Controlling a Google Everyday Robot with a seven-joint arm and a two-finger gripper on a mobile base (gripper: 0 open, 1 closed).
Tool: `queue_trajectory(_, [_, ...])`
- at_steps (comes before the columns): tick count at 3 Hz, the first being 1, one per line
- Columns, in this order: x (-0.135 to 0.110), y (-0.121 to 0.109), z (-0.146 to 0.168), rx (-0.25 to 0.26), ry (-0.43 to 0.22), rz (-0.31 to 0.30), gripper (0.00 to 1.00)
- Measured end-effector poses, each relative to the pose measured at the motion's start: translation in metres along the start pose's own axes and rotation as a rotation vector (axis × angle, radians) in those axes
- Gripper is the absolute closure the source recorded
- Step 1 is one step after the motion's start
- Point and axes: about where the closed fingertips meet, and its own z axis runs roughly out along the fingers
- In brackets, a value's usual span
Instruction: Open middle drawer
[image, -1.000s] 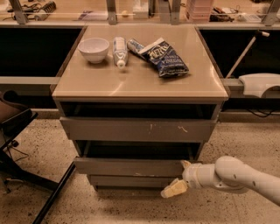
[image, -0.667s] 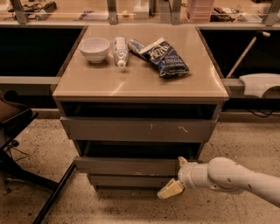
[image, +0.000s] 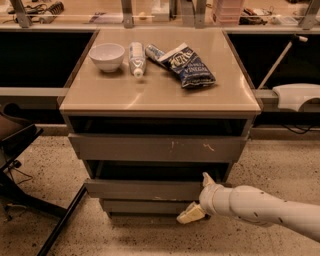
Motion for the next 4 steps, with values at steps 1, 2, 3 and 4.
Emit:
queue_trajectory(1, [0.009, -0.009, 0.030, -0.059, 0.015, 0.043, 0.00])
queue_trajectory(2, [0.018, -0.041, 0.075, -0.155, 0.021, 0.120, 0.00])
queue_trajectory(3, [0.022, -0.043, 0.085, -0.164, 0.000, 0.123, 0.00])
queue_trajectory(4, [0.022, -0.040, 0.103, -0.180, 0.032, 0.116, 0.00])
